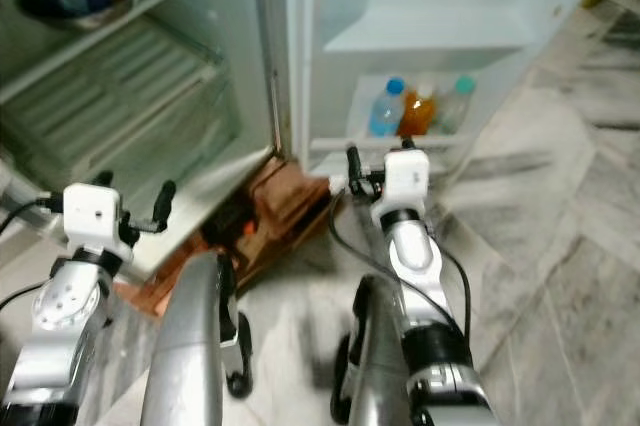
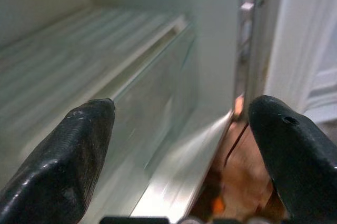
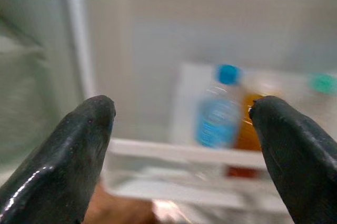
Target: Restocking fridge
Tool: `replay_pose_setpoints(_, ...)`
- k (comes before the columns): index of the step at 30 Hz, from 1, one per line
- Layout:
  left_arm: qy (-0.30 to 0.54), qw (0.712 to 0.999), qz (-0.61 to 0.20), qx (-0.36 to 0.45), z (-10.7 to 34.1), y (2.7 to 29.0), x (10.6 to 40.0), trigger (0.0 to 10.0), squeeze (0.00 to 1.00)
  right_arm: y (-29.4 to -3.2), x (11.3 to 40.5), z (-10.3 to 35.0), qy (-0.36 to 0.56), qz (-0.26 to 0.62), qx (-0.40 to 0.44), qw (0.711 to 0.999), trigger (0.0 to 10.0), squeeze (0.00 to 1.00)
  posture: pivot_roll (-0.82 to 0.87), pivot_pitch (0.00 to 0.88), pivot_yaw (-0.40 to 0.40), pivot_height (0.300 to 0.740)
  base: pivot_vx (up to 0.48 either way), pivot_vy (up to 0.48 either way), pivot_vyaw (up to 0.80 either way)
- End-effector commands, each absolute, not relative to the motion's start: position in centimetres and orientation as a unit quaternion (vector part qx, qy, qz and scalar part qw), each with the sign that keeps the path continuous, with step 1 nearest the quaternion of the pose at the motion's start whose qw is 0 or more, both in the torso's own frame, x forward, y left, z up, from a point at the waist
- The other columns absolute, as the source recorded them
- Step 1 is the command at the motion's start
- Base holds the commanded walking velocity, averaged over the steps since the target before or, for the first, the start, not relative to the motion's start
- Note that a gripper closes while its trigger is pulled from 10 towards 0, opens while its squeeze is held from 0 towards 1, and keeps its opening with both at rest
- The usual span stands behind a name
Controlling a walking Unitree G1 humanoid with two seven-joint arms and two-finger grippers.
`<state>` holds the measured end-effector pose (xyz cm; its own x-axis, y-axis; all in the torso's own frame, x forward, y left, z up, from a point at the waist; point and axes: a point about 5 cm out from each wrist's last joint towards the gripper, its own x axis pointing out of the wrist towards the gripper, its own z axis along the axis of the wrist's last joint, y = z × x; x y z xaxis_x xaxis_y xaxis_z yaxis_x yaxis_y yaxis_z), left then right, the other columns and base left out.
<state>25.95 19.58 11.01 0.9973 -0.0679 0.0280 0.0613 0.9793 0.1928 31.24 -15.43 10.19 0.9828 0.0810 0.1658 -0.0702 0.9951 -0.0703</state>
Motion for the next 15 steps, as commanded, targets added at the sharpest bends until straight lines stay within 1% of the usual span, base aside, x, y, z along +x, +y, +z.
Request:
replay_pose_setpoints(1,-0.011,0.995,-0.017,0.100,10.5,20.1,25.7,10.0,0.00,-16.3,31.2,11.1,-0.104,0.017,-0.038,0.994,10.0,0.00,0.12,0.082,-0.021,0.567,0.000,0.000,0.00)
replay_pose_setpoints(4,-0.027,0.993,-0.008,0.113,11.0,20.2,26.2,10.0,0.00,-16.7,31.0,11.0,-0.087,0.003,-0.021,0.996,10.0,0.00,0.13,0.084,-0.012,0.582,0.000,0.000,0.00)
replay_pose_setpoints(7,-0.049,0.990,-0.023,0.130,12.1,19.5,27.0,10.0,0.00,-16.1,31.5,11.9,-0.094,0.033,-0.035,0.994,10.0,0.00,0.12,0.109,-0.007,0.602,0.000,0.000,0.00)
replay_pose_setpoints(9,-0.059,0.988,-0.021,0.139,12.6,19.6,27.6,10.0,0.00,-15.9,32.1,13.1,-0.104,0.045,-0.045,0.993,10.0,0.00,0.11,0.116,-0.007,0.617,0.000,0.000,0.00)
replay_pose_setpoints(12,-0.060,0.989,-0.004,0.138,12.6,20.1,27.7,10.0,0.00,-16.0,32.4,13.7,-0.110,0.044,-0.045,0.992,10.0,0.00,0.10,0.111,-0.014,0.632,0.000,0.000,0.00)
replay_pose_setpoints(15,-0.056,0.989,0.006,0.137,12.1,20.3,27.5,10.0,0.00,-16.2,32.5,13.4,-0.091,0.035,-0.027,0.995,10.0,0.00,0.10,0.092,-0.034,0.647,0.000,0.000,0.00)
